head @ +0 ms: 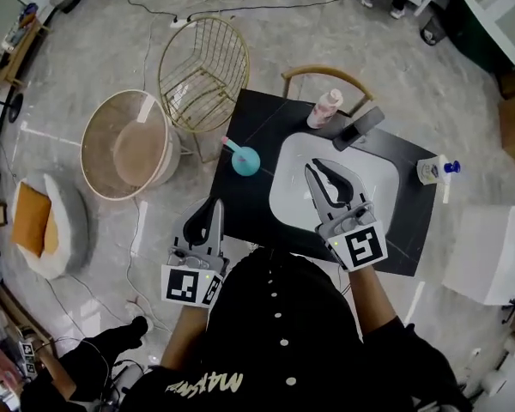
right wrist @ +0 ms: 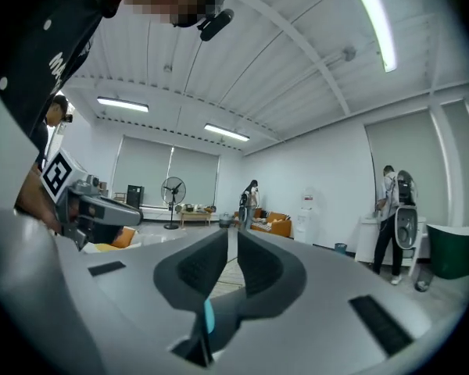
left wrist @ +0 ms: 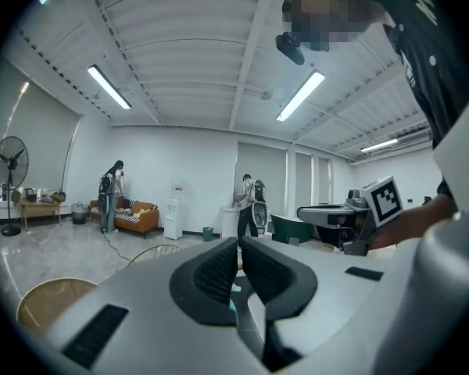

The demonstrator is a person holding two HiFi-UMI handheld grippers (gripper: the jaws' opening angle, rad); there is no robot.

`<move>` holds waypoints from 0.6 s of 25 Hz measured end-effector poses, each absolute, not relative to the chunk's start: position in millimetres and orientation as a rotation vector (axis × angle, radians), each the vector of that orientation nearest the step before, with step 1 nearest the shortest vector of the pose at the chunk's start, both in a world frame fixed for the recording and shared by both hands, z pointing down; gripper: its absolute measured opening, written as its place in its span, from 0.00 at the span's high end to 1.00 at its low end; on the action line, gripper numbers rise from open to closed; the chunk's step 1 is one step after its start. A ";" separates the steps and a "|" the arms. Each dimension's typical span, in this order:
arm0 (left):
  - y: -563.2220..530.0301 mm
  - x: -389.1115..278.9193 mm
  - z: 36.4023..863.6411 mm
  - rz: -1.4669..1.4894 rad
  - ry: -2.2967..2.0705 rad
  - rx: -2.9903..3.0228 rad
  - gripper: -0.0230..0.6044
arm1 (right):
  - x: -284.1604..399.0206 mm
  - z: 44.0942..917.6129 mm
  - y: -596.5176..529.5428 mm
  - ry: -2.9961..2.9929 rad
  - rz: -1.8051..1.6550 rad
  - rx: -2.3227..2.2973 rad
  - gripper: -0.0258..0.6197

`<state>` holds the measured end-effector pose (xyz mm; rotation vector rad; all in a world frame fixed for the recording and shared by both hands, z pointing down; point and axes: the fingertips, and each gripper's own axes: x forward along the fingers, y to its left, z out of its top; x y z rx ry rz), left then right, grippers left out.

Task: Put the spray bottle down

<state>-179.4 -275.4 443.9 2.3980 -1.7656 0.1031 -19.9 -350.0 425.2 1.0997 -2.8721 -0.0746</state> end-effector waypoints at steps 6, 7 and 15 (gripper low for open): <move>-301.3 -171.0 411.9 0.058 -1.765 2.492 0.92 | 31.1 390.2 -346.3 -2.786 -0.159 1.299 0.93; -305.3 -169.4 407.9 0.052 -1.766 2.505 0.92 | 39.1 386.0 -345.9 -2.772 -0.172 1.336 0.93; -318.5 -151.9 386.3 0.016 -1.733 2.570 0.92 | 98.8 373.4 -339.3 -2.661 -0.189 1.560 0.95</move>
